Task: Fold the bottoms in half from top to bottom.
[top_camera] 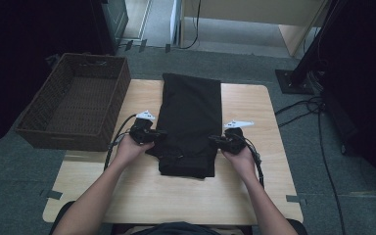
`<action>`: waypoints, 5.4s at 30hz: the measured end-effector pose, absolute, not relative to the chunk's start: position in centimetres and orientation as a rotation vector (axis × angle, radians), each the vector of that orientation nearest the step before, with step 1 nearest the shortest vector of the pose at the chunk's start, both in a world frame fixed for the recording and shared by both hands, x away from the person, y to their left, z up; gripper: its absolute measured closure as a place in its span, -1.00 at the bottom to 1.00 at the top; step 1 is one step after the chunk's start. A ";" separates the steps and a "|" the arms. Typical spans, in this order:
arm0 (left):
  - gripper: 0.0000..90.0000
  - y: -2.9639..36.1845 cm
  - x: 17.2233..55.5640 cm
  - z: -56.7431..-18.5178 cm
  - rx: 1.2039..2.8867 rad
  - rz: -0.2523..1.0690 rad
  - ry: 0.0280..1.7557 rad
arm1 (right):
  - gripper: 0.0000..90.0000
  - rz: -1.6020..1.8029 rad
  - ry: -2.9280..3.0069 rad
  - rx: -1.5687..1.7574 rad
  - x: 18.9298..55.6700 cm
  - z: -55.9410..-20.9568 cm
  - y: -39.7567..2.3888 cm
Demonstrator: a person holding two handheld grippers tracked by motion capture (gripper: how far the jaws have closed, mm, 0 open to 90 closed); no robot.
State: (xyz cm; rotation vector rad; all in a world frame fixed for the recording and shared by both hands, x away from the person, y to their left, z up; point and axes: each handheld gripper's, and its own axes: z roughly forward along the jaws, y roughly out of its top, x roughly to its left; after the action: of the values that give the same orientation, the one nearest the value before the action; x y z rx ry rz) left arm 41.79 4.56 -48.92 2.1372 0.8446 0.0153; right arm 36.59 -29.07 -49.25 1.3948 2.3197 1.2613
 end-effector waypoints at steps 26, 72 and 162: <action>0.89 3.1 46.7 -51.2 2.137 0.030 0.917 | 0.72 1.122 2.275 1.439 43.2 -51.2 -27.6; 0.88 2.3 43.5 -49.5 2.207 0.090 0.813 | 0.73 1.138 2.324 1.381 38.8 -50.1 -29.5; 0.19 2.4 50.2 -50.6 2.182 0.144 0.950 | 0.15 1.143 2.178 1.515 47.0 -51.6 -29.7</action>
State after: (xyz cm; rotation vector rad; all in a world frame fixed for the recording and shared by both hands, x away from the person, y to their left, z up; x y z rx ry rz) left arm 50.24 2.44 -50.62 2.1816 0.9505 0.1439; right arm 47.01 -29.70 -51.58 1.5148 2.1777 1.1428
